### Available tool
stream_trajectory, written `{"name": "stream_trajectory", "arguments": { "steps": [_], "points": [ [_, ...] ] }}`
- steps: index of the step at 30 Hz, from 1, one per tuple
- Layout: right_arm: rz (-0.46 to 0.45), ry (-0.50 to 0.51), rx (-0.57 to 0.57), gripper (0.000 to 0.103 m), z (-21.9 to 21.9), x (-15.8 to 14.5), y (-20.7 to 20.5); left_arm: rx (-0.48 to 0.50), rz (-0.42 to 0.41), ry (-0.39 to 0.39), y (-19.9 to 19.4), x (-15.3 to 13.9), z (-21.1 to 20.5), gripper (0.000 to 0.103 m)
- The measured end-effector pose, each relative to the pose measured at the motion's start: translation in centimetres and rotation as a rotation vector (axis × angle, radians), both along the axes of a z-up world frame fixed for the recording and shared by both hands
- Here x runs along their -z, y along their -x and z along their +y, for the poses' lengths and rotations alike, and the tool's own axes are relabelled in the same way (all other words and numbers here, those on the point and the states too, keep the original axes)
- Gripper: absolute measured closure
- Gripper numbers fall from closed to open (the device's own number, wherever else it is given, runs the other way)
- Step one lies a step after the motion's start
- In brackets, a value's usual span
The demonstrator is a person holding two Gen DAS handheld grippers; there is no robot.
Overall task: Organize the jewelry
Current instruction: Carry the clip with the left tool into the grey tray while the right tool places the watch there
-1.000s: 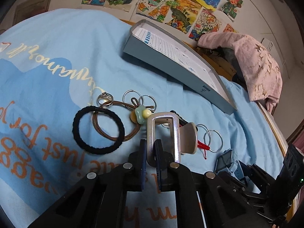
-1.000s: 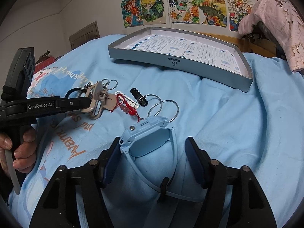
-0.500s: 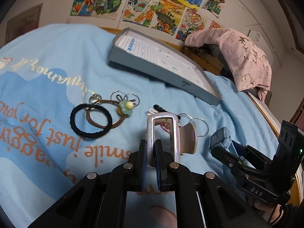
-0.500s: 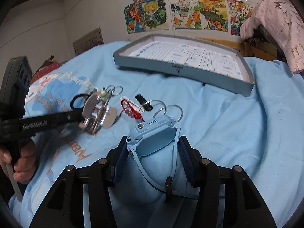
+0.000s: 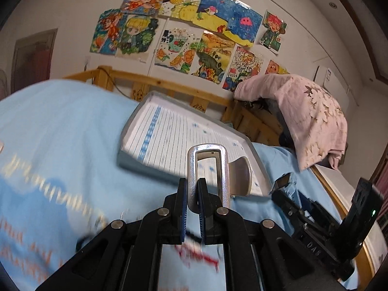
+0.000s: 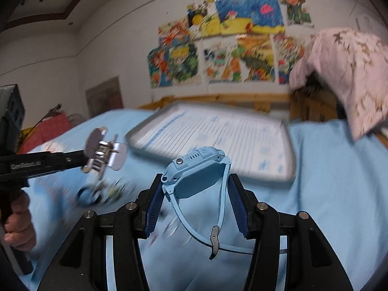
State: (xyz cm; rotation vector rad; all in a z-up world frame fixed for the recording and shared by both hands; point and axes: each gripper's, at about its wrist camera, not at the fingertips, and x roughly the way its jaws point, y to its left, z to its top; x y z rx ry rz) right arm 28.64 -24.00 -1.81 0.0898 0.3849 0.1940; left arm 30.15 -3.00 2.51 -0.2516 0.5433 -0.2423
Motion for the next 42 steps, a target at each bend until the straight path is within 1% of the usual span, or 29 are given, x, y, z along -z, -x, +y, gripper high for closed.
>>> {"name": "stream_trajectory", "arguments": {
  "steps": [2,5,7,10,12,15,17,21,23,25,27,28,29,30,31,32,33,34,37,39,42],
  "points": [
    [-0.007,-0.003,0.016,0.056,-0.6,-0.4,-1.8,-0.003,0.006,-0.025,-2.4,0.1,-0.4,0.095],
    [-0.001,-0.018,0.043,0.056,-2.0,-0.4,-5.1,-0.006,0.036,-0.018,-5.7,0.9,-0.7,0.095],
    [-0.004,-0.066,0.069,0.056,-3.1,0.2,-6.9,-0.002,0.062,-0.015,-7.8,1.6,-1.0,0.095],
    [0.013,-0.13,0.093,0.056,-4.1,1.8,-9.6,-0.001,0.088,-0.054,-9.7,2.5,-1.7,0.095],
    [0.041,-0.146,0.097,0.056,-4.4,3.0,-10.7,-0.001,0.103,-0.069,-10.5,3.0,-2.1,0.095],
    [0.117,-0.167,0.102,0.056,-4.7,5.0,-12.6,-0.01,0.133,-0.091,-11.1,4.1,-2.5,0.095],
    [0.142,-0.166,0.105,0.056,-4.6,5.9,-12.9,-0.016,0.15,-0.107,-11.3,4.7,-2.8,0.095],
    [0.146,-0.145,0.108,0.054,-4.1,6.2,-13.1,-0.014,0.153,-0.076,-11.0,5.4,-2.7,0.094],
    [0.154,-0.137,0.107,0.053,-4.0,6.3,-13.2,-0.012,0.15,-0.055,-10.8,5.3,-2.6,0.092],
    [0.16,-0.138,0.105,0.051,-4.0,6.3,-13.0,-0.01,0.148,-0.039,-10.6,5.0,-2.5,0.086],
    [0.149,-0.142,0.11,0.043,-4.2,6.2,-12.6,-0.018,0.133,-0.045,-10.0,4.6,-2.5,0.075],
    [0.14,-0.144,0.112,0.043,-4.5,5.9,-12.3,-0.027,0.12,-0.053,-9.5,4.3,-2.4,0.071],
    [0.127,-0.143,0.116,0.043,-4.6,5.6,-11.9,-0.035,0.108,-0.059,-9.0,3.9,-2.3,0.059],
    [0.116,-0.141,0.119,0.042,-4.7,5.2,-11.5,-0.042,0.093,-0.064,-8.4,3.6,-2.2,0.036],
    [0.097,-0.134,0.126,0.042,-4.7,4.8,-11.0,-0.058,0.068,-0.072,-7.5,3.0,-2.0,0.025],
    [0.075,-0.129,0.133,0.038,-4.6,4.3,-10.3,-0.083,0.028,-0.076,-6.4,2.4,-1.8,0.013],
    [0.052,-0.128,0.138,0.031,-4.5,3.8,-9.7,-0.1,-0.007,-0.075,-5.4,2.0,-1.5,0.012],
    [0.034,-0.128,0.141,0.028,-4.5,3.4,-9.2,-0.11,-0.039,-0.072,-4.3,1.3,-1.2,0.012],
    [-0.028,-0.135,0.158,0.022,-3.9,1.7,-6.5,-0.129,-0.067,-0.075,-1.9,0.1,-0.4,0.006],
    [-0.067,-0.118,0.163,0.011,-3.2,0.5,-4.6,-0.164,-0.115,-0.077,0.3,-0.8,0.2,0.0],
    [-0.119,-0.094,0.167,0.008,-2.6,-1.3,-1.6,-0.191,-0.17,-0.084,3.2,-1.8,1.0,0.0]
  ]
}}
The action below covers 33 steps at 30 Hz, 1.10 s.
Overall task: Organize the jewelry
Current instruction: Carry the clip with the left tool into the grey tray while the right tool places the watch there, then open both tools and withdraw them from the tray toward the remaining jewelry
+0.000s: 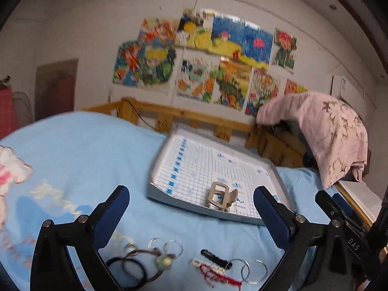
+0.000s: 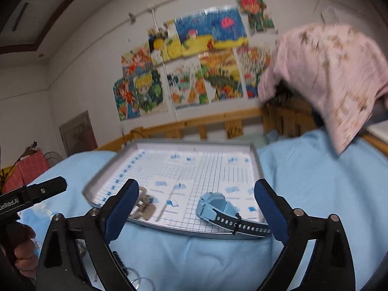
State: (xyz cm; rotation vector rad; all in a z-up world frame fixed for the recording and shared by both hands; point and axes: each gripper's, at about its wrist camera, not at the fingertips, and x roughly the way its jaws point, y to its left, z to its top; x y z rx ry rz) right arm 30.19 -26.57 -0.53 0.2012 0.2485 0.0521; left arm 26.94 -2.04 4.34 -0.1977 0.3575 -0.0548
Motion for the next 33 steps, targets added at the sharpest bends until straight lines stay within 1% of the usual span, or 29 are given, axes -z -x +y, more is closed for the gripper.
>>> {"name": "stream_trajectory", "arguments": {
  "steps": [3,6,12,17,20,22,24,29,33],
  "points": [
    [-0.024,0.042,0.006,0.005,0.9,-1.6,2.8,-0.016,-0.053,-0.037,3.6,-1.0,0.5,0.0],
    [-0.058,0.044,0.015,0.004,1.5,-2.8,6.3,-0.022,-0.083,-0.066,6.4,-1.7,0.8,0.0],
    [-0.112,0.038,0.008,0.003,2.9,-4.2,13.7,-0.016,-0.128,-0.068,13.2,-1.9,1.8,0.0],
    [-0.137,0.04,-0.001,0.003,4.2,-3.8,19.3,-0.017,-0.143,-0.071,17.8,-1.2,2.1,0.0],
    [-0.139,0.051,-0.005,0.003,4.8,-3.3,21.6,-0.021,-0.145,-0.077,20.3,-0.6,2.5,0.0],
    [-0.139,0.036,-0.008,0.003,4.9,-2.9,23.0,-0.025,-0.145,-0.095,21.7,-0.3,2.7,0.0],
    [-0.136,0.018,-0.008,0.003,4.8,-2.5,24.2,-0.027,-0.137,-0.107,22.7,0.1,3.0,0.0],
    [-0.119,0.012,-0.013,0.003,4.8,-1.6,26.5,-0.034,-0.107,-0.134,24.7,1.2,3.5,0.0],
    [-0.104,0.03,-0.008,0.003,4.8,-1.0,27.7,-0.048,-0.097,-0.113,25.4,1.8,3.9,0.0]
  ]
}}
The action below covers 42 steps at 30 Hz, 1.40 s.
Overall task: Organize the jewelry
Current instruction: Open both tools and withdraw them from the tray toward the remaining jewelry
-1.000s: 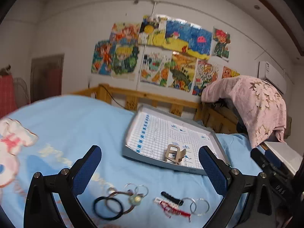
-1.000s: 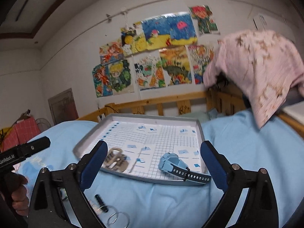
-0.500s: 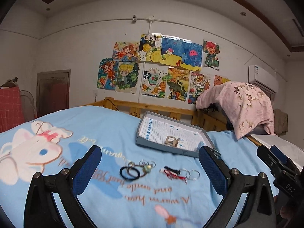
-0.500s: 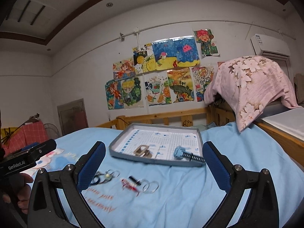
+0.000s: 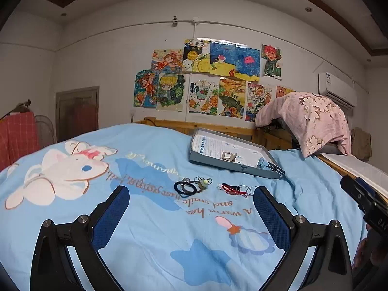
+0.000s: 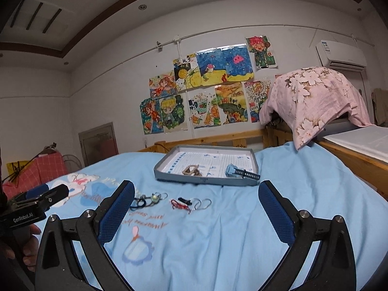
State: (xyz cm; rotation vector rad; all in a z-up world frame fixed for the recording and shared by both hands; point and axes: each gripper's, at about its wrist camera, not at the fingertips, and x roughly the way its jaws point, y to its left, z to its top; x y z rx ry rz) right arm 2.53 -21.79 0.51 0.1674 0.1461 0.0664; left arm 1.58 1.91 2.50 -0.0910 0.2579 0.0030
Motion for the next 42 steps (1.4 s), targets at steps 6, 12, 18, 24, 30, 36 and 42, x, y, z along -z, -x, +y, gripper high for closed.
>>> {"name": "stream_trajectory", "arguments": {
  "steps": [6,12,18,24,30,36,42],
  "points": [
    [-0.003,0.025,-0.004,0.003,0.1,-0.6,-0.1,-0.011,0.008,0.011,-1.1,-0.4,0.8,0.0],
    [-0.019,0.064,-0.035,0.003,0.7,-1.8,-2.1,-0.043,0.011,0.035,-4.0,-1.6,2.6,0.0],
    [-0.039,0.093,-0.046,0.003,1.2,-3.0,-5.4,-0.061,-0.007,0.053,-7.7,-3.0,3.5,0.0],
    [-0.059,0.102,-0.045,0.003,1.4,-4.2,-9.4,-0.06,-0.015,0.064,-11.6,-3.3,3.4,0.0],
    [-0.062,0.113,-0.043,0.003,1.8,-4.2,-14.0,-0.061,-0.004,0.07,-15.4,-2.2,3.1,0.0],
    [0.003,0.116,-0.034,0.003,1.8,-2.1,-18.5,-0.105,0.03,0.068,-18.5,0.1,2.9,0.0],
    [0.099,0.094,-0.041,0.003,1.4,0.9,-21.5,-0.103,0.106,0.013,-20.5,3.1,2.4,0.0]
  ]
}}
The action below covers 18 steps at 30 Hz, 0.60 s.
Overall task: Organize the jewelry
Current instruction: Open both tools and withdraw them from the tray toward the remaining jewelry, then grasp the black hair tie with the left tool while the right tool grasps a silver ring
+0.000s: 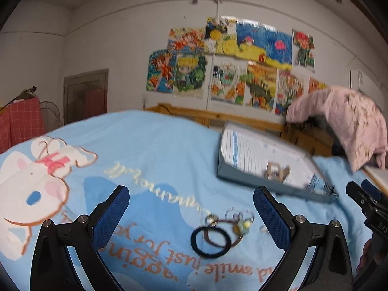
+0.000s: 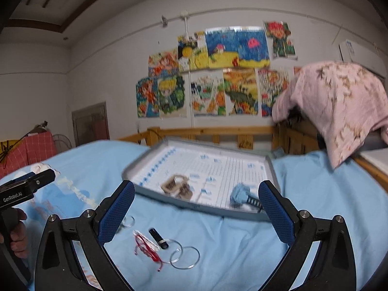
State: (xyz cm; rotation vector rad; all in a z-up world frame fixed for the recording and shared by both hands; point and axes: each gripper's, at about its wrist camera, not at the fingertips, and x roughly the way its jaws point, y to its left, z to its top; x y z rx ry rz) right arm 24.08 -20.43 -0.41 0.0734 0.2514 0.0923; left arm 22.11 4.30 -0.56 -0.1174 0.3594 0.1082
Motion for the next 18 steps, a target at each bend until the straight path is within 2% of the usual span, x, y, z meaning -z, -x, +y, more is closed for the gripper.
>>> {"name": "stream_trajectory", "arguments": {
  "steps": [3,11,13,16,18],
  "points": [
    [0.063,0.002,-0.013,0.003,0.2,1.7,-1.2,0.019,0.056,-0.003,-0.9,1.3,-0.1,0.0],
    [0.15,-0.014,-0.041,0.003,0.0,4.4,-2.7,0.072,0.157,0.044,-1.8,4.4,0.5,0.0],
    [0.175,-0.018,-0.046,0.003,0.1,5.0,-3.0,0.09,0.168,0.049,-1.9,4.8,0.4,0.006],
    [0.201,-0.015,-0.056,0.004,0.3,5.7,-3.5,0.117,0.193,0.048,-2.2,5.2,0.2,0.021],
    [0.217,-0.011,-0.061,0.014,0.5,6.0,-3.8,0.131,0.217,0.053,-2.4,5.5,0.1,0.033]
  ]
}}
